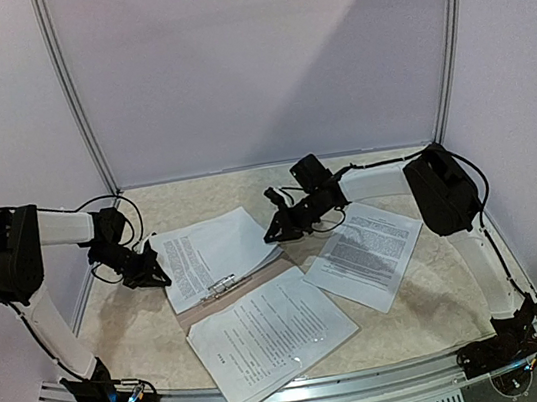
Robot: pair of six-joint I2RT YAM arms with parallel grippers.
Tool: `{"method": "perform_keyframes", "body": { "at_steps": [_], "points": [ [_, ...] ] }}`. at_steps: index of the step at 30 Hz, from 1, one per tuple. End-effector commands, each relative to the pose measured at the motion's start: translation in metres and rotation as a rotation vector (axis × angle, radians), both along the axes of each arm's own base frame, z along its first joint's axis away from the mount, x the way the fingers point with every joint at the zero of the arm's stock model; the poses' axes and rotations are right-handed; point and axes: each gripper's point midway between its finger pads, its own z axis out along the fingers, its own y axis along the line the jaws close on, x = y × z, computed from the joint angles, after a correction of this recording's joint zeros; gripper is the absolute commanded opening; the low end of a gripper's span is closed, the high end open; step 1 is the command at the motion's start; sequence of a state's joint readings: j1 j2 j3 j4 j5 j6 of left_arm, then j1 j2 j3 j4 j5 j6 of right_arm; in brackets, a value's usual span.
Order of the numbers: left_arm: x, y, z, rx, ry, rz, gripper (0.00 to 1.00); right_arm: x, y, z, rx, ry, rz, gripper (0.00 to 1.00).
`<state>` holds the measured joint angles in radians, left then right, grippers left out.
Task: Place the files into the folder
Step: Place the file on the spring clip of the folder.
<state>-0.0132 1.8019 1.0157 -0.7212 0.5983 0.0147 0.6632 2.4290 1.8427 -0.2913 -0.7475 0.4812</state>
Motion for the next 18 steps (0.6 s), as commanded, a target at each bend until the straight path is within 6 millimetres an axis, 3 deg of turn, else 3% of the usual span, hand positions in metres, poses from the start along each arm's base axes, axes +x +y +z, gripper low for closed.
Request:
{"method": "perform_keyframes", "body": {
  "at_steps": [1,13,18],
  "points": [
    [0.0000,-0.0045,0.0019,-0.017,-0.013,-0.016,0.01,-0.0044,-0.0037,-0.0161,-0.059,-0.002,0.012,0.16],
    [-0.0005,-0.0057,0.0079,-0.015,-0.023,-0.026,0.06,-0.0032,-0.0099,-0.0120,-0.091,-0.026,0.010,0.21],
    [-0.0018,0.0017,0.0054,0.022,-0.022,-0.026,0.02,-0.0041,-0.0109,-0.0070,-0.092,-0.030,0.015,0.23]
  ]
}}
